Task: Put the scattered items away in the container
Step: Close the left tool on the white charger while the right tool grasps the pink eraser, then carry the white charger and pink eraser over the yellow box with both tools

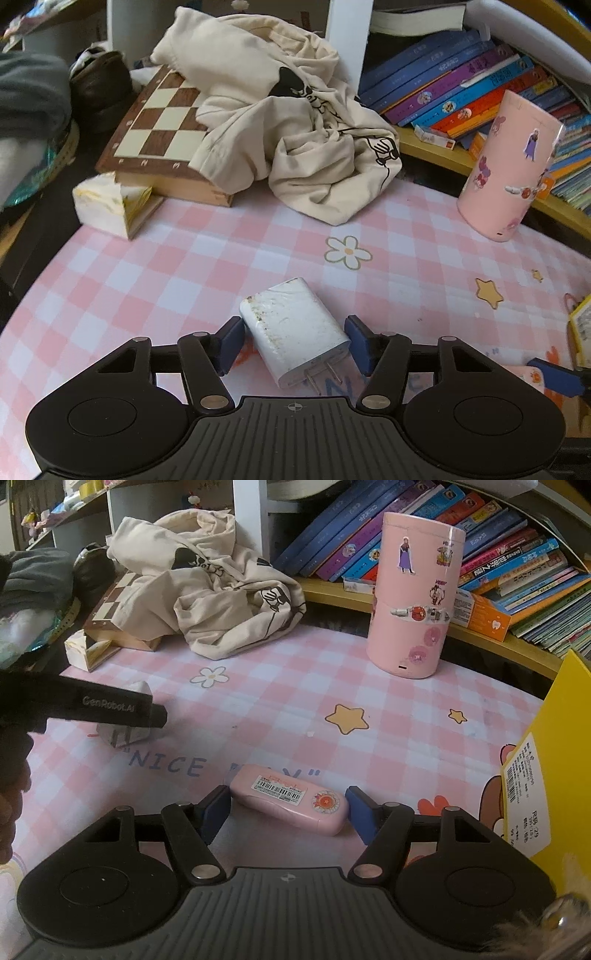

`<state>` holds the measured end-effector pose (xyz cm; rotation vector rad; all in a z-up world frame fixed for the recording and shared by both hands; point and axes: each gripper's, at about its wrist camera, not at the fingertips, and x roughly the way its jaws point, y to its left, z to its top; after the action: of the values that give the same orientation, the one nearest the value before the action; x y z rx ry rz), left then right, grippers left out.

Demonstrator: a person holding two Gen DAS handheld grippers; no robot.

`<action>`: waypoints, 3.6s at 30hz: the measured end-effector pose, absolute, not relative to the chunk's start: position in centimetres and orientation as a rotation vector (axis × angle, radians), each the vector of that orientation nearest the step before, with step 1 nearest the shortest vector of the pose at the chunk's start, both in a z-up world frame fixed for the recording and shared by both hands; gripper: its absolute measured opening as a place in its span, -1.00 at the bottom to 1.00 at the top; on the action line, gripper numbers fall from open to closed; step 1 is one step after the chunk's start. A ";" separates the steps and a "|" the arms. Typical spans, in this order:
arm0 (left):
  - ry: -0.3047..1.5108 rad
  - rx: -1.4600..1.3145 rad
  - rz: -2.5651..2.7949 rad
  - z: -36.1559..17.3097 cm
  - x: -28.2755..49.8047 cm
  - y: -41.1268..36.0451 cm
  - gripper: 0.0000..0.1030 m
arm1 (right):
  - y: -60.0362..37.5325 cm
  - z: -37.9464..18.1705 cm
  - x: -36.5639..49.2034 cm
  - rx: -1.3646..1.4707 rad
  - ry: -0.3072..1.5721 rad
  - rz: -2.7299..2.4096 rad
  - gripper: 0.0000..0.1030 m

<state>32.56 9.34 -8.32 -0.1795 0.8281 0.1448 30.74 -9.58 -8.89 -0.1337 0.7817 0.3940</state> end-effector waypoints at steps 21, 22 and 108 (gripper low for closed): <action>0.785 -0.262 0.122 -5.7 23.4 10.4 -0.09 | -10.3 -6.8 25.1 -0.147 0.757 0.424 0.29; 0.784 -0.265 0.120 -5.7 23.0 10.4 -0.09 | -10.4 -6.7 24.7 -0.148 0.757 0.424 0.29; 0.716 -0.364 -0.261 -0.8 4.1 3.9 -0.09 | -20.0 -1.1 3.2 -0.093 0.688 0.222 0.29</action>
<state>4.06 3.86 -0.83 -0.3643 0.7161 -0.2612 3.16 -20.04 -1.09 -0.0935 0.6881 0.2219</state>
